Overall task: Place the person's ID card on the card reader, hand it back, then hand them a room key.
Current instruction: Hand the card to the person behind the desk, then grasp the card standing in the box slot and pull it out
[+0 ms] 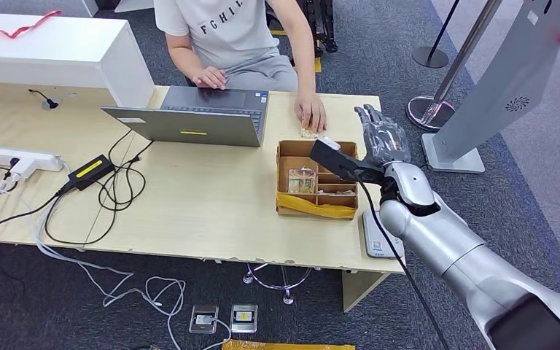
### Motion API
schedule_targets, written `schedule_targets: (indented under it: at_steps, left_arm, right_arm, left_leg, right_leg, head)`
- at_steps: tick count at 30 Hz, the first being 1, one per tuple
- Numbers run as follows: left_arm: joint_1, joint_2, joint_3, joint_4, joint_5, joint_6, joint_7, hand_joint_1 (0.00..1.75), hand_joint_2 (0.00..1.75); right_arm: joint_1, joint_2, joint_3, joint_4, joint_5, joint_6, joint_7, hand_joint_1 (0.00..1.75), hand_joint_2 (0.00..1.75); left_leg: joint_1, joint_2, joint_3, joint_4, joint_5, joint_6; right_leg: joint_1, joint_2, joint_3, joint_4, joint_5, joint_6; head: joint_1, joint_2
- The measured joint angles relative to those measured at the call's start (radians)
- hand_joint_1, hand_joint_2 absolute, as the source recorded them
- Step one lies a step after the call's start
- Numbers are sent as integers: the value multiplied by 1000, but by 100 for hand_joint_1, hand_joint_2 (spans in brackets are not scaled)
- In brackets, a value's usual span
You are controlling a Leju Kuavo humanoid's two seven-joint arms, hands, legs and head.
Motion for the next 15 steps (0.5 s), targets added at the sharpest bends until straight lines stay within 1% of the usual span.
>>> schedule_targets:
  at_steps: [7,10,15]
  left_arm:
    - [17,0,0,0,7,3,-3,0,0]
    - [19,0,0,0,4,-3,-15,0,0]
    - [18,0,0,0,8,-12,-36,0,0]
  right_arm:
    - [3,-31,0,-76,43,36,60,0,175]
    - [7,-63,-3,-133,59,55,97,0,175]
    - [31,-129,-6,-256,85,83,123,0,175]
  left_leg:
    - [0,0,0,0,0,0]
    - [0,0,0,0,0,0]
    - [0,0,1,0,0,0]
  right_leg:
    - [0,0,0,0,0,0]
    - [0,0,0,0,0,0]
    - [0,0,0,0,0,0]
  head:
    - [0,0]
    - [0,0]
    - [0,0]
